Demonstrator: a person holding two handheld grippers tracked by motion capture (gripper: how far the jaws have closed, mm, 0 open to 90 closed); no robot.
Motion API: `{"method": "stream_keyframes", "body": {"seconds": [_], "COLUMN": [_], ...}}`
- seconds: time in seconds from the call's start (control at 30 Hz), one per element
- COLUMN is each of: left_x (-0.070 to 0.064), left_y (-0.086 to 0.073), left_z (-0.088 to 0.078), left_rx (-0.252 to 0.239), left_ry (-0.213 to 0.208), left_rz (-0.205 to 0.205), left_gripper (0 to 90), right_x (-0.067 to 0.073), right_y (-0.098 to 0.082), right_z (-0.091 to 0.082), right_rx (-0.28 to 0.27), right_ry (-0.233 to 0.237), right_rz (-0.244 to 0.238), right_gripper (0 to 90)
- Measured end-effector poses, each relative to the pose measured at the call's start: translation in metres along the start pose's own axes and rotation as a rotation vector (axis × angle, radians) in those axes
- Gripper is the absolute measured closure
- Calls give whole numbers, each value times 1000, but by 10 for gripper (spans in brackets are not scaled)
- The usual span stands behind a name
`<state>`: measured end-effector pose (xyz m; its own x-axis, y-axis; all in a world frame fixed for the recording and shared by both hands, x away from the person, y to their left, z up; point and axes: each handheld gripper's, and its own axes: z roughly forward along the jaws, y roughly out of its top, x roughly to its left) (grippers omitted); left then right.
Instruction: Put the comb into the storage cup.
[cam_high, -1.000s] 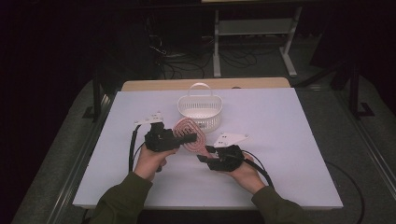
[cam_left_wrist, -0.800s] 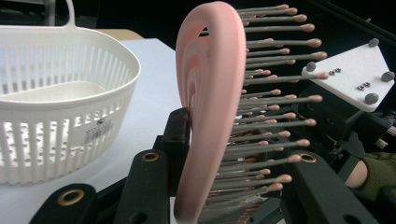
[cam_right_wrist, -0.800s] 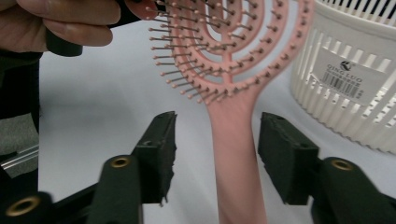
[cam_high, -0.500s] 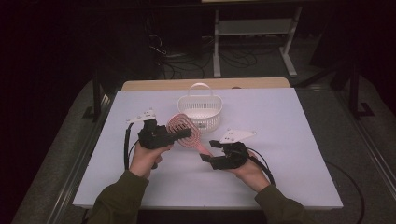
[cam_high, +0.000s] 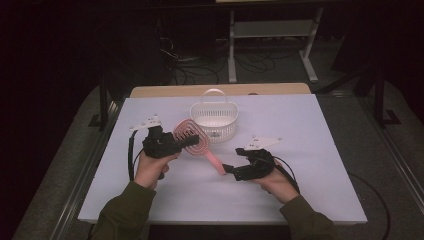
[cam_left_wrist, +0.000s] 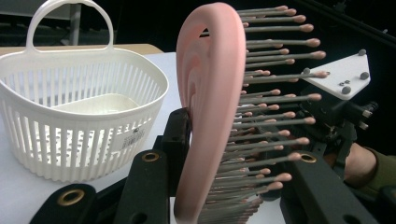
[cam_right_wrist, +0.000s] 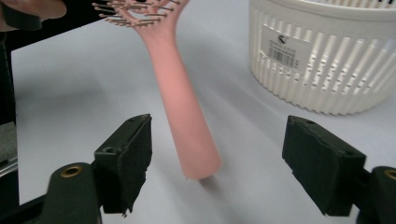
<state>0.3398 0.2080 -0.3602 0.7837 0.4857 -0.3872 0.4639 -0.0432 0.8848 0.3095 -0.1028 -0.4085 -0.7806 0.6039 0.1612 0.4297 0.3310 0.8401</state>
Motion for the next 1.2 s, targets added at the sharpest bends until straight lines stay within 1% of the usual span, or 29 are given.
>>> {"method": "stream_keyframes", "body": {"seconds": [0.17, 0.23, 0.3, 0.47, 0.53, 0.57, 0.63, 0.77, 0.83, 0.87, 1.0, 1.2], "left_x": [1, 1, 1, 1, 1, 1, 2, 3, 3, 3, 3, 3], "left_y": [1, 1, 2, 3, 3, 4, 4, 5, 5, 5, 5, 5], "left_z": [-2, -3, -4, -7, -8, -8, -9, -10, -12, -12, -12, -11], "left_rx": [-9, -11, -13, -23, -24, -24, -27, -32, -35, -36, -36, -34], "left_ry": [-5, -6, -6, -4, -1, -3, -2, -1, 3, 2, 6, 6], "left_rz": [-3, -2, 0, -2, -2, -4, -4, -7, -7, -6, -8, -9], "left_gripper": [643, 643, 643, 643, 643, 643, 643, 643, 643, 643, 643, 644], "right_x": [-5, -6, -7, -10, -13, -14, -17, -22, -25, -26, -30, -34], "right_y": [-3, -4, -7, -13, -16, -16, -18, -21, -25, -28, -37, -49], "right_z": [-3, -4, -5, -10, -12, -13, -15, -21, -24, -26, -32, -41], "right_rx": [5, 17, 32, 59, 58, 61, 56, 41, 45, 42, 43, 64], "right_ry": [-26, -42, -68, -100, -128, -134, -138, -162, -158, -165, -169, -156], "right_rz": [13, 15, 11, 6, 12, 13, 24, 44, 56, 56, 66, 74], "right_gripper": [191, 175, 154, 125, 94, 79, 8, 0, 0, 0, 0, 0]}}
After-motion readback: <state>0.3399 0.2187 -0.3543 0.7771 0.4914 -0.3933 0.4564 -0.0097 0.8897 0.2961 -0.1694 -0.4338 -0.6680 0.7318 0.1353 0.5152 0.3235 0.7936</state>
